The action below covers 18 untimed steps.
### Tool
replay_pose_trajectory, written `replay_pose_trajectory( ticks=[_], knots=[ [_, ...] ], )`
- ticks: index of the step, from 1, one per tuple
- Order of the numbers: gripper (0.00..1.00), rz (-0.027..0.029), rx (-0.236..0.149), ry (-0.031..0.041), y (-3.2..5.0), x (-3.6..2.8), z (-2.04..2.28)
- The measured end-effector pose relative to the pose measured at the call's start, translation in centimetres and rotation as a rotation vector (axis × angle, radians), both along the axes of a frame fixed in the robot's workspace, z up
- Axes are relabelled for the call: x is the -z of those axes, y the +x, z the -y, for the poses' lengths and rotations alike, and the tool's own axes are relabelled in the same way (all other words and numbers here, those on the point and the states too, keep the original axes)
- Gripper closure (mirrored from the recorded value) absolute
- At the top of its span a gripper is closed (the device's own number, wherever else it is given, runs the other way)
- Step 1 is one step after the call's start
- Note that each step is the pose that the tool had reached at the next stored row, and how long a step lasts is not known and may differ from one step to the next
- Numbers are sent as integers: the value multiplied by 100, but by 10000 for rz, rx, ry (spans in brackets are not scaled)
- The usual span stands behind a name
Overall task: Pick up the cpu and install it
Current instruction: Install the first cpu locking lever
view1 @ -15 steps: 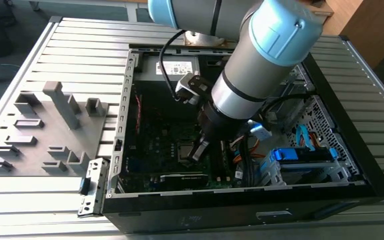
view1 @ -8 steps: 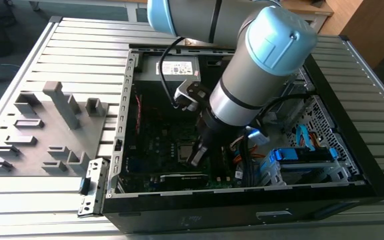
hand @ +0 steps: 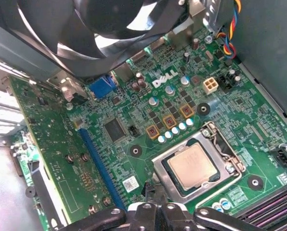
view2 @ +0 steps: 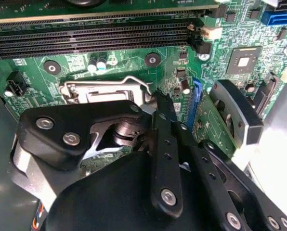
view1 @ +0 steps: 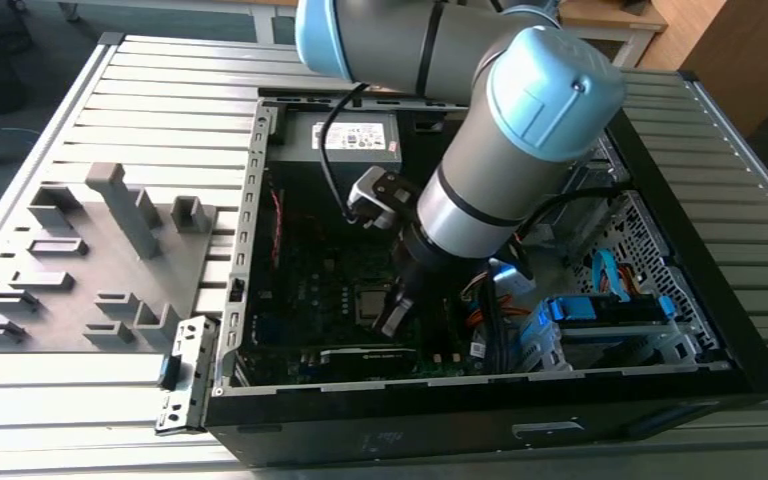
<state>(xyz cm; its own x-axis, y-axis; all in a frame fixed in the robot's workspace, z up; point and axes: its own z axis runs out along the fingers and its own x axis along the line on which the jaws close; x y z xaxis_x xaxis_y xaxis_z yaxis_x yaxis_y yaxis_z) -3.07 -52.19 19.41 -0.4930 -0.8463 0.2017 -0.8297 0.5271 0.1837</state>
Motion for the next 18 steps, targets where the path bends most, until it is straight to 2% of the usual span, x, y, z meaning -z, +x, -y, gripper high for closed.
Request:
replay_pose_trajectory(
  ticks=[18],
  knots=[
    [89, 0, 23, 4, 32, 7, -36]
  ],
)
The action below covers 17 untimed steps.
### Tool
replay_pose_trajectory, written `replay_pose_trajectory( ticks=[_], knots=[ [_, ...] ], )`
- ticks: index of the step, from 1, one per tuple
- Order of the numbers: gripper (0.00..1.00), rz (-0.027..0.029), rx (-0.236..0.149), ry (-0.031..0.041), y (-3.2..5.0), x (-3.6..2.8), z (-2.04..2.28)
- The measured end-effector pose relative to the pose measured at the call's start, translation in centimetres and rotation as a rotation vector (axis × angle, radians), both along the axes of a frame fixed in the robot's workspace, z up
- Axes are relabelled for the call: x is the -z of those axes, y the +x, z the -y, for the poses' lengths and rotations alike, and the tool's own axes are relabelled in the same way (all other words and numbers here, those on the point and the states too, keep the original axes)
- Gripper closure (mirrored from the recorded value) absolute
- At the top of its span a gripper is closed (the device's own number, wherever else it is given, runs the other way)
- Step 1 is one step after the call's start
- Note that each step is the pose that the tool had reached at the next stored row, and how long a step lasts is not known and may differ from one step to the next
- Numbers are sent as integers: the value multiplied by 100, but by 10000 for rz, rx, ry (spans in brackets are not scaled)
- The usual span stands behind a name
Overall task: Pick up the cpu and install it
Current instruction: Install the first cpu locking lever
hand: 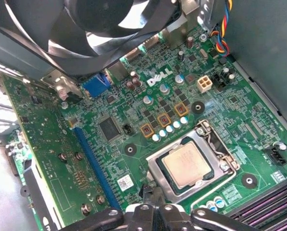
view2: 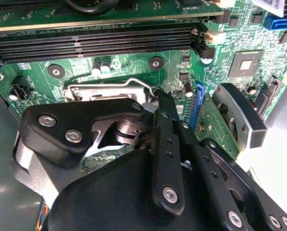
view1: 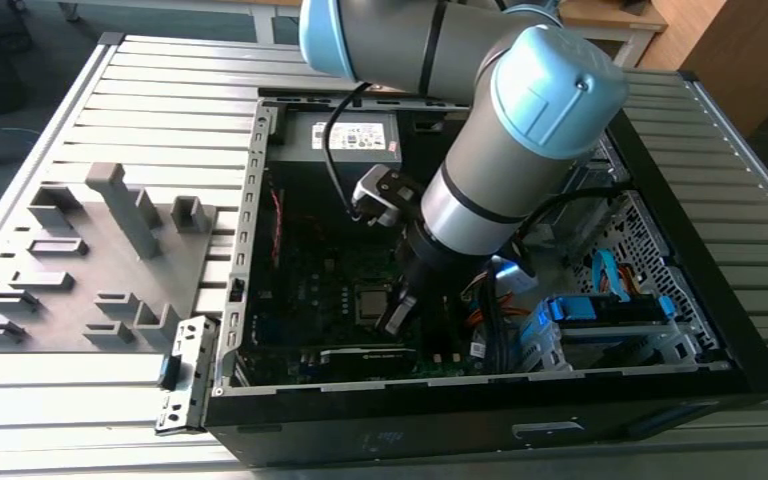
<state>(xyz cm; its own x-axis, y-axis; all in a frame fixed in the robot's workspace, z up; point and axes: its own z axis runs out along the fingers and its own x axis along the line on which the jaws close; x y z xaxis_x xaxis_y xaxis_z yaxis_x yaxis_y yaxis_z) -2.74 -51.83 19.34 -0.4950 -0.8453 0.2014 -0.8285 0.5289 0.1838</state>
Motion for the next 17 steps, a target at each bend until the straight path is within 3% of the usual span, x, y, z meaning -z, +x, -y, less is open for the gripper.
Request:
replay_pose_trajectory(
  ticks=[17],
  knots=[
    [89, -1, 0, 0, 12, -64, -1]
  ],
)
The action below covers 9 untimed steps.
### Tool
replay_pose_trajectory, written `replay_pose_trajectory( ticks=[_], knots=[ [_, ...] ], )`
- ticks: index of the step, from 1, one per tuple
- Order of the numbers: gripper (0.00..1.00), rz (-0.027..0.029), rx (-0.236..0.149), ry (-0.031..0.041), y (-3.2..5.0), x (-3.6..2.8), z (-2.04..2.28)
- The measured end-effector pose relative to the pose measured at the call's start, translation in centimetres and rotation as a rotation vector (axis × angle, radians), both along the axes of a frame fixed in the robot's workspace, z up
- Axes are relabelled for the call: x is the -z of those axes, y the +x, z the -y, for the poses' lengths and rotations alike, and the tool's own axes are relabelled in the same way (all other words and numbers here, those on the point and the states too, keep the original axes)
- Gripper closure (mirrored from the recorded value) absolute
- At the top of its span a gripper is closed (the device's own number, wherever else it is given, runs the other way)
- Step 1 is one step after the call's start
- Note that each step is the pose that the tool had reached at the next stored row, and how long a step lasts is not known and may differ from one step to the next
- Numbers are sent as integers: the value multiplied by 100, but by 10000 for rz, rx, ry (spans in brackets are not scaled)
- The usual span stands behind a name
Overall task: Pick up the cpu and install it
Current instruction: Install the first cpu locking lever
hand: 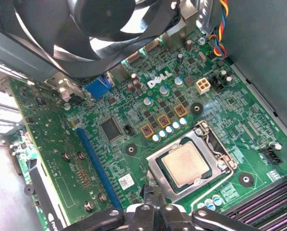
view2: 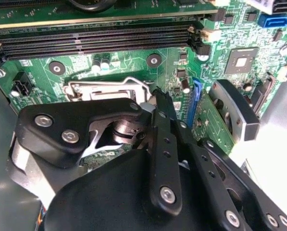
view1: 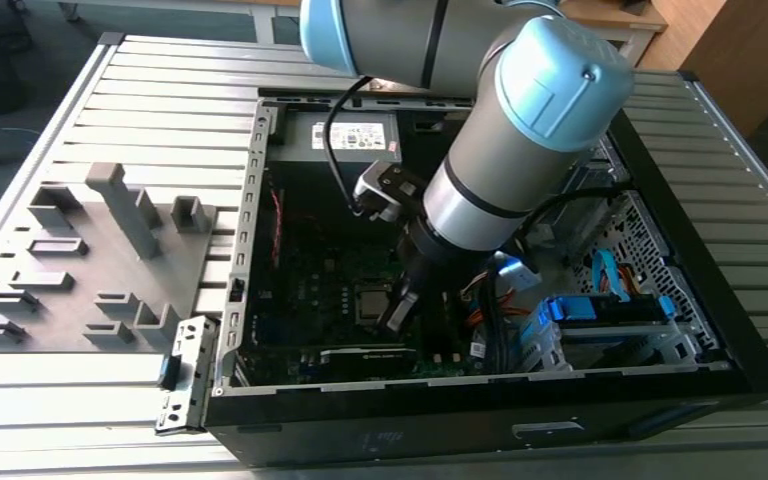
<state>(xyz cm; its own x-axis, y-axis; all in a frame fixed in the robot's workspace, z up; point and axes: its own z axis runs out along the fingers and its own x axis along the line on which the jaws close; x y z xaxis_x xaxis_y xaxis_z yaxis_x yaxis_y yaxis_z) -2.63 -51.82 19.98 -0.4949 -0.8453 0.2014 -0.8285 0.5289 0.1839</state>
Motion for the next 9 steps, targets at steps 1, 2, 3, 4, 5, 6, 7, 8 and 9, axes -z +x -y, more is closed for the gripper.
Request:
replay_pose_trajectory(
  ticks=[1, 2, 3, 4, 5, 6, 7, 8, 9],
  knots=[
    [89, 0, 1, 1, 1, -9, -1],
    [89, 1, 0, 1, 3, -18, -1],
    [89, 1, 1, 1, 3, -28, -1],
    [89, 0, 0, 1, 5, -38, -2],
    [89, 1, 1, 2, 5, -46, -2],
    [89, 0, 0, 2, 6, -55, -3],
    [89, 1, 1, 3, 6, -62, -5],
    [89, 1, 0, 3, 7, -68, -6],
    [89, 1, 0, 1, 7, -74, -9]
  ],
)
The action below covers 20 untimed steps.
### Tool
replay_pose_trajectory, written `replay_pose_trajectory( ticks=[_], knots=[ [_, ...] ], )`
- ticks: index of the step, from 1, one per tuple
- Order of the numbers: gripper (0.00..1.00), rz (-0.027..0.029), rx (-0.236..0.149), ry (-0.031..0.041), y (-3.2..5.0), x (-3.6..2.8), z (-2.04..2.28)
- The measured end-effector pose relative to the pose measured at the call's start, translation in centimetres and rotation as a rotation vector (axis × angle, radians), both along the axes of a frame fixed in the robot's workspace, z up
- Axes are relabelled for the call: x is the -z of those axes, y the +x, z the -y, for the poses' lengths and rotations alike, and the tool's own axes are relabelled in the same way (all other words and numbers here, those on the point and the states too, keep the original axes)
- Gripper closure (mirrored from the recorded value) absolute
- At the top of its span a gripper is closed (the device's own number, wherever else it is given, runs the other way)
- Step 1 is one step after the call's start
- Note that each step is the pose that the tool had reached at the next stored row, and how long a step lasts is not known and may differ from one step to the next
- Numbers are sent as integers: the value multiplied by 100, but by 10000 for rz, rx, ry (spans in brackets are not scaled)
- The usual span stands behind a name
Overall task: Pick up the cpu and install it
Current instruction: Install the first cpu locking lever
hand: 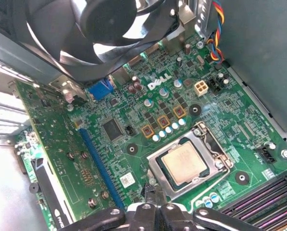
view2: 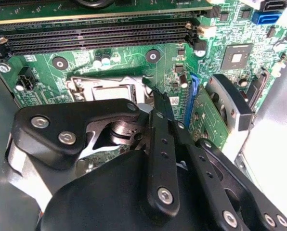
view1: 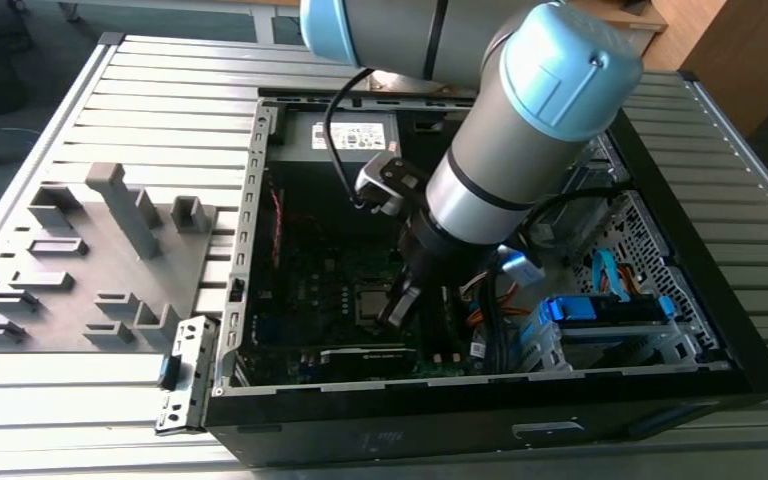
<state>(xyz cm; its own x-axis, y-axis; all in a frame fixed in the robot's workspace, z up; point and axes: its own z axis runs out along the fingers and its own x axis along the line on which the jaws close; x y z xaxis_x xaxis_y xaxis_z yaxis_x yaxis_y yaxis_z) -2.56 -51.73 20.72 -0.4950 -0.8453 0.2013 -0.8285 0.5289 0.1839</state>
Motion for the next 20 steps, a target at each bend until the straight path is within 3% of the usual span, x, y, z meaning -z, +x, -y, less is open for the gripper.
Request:
replay_pose_trajectory(
  ticks=[20],
  knots=[
    [89, -1, 0, 0, 8, -9, -27]
  ],
)
